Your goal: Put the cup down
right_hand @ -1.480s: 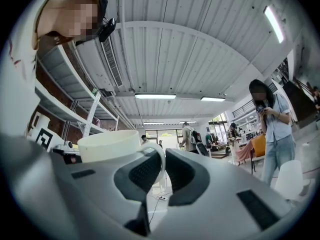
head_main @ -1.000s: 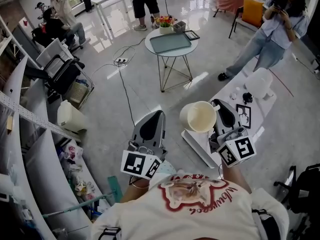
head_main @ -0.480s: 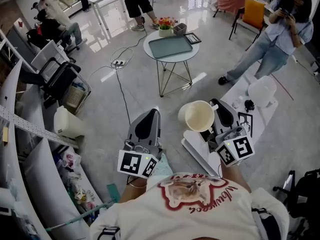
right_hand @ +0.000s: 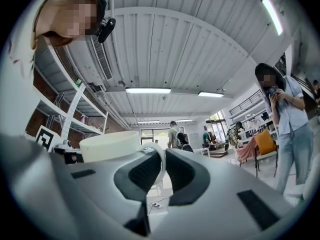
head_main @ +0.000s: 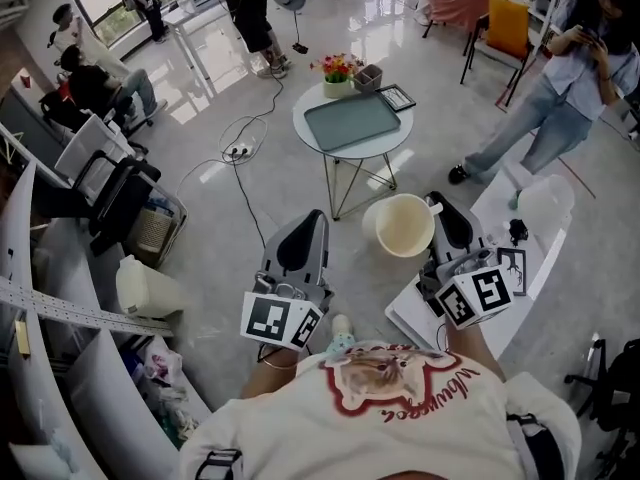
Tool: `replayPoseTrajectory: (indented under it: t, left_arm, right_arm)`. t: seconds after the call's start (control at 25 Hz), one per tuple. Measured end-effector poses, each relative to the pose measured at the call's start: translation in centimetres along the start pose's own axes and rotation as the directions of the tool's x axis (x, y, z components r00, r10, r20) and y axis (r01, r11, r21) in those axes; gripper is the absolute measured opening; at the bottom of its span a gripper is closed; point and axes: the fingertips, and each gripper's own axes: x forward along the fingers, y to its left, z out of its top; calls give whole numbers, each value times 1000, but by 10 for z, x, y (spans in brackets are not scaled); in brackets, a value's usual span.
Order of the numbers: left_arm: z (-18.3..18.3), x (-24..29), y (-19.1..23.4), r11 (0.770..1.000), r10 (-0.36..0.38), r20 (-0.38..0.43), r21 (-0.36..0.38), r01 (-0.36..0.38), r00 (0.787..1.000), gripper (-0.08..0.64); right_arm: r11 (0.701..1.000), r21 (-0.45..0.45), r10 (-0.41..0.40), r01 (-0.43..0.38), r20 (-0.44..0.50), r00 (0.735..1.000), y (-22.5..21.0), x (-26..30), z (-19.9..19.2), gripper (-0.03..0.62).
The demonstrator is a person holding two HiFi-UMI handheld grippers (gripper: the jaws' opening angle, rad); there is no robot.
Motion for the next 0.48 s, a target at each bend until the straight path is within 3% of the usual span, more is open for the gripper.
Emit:
replayPoseTrajectory:
  t: [0.48]
  left_arm:
    - [-10,58,89,999,-36,-8,3,36,999,15]
  right_arm:
    - [999,14,-47,47,15,999,-8,97,-23,35]
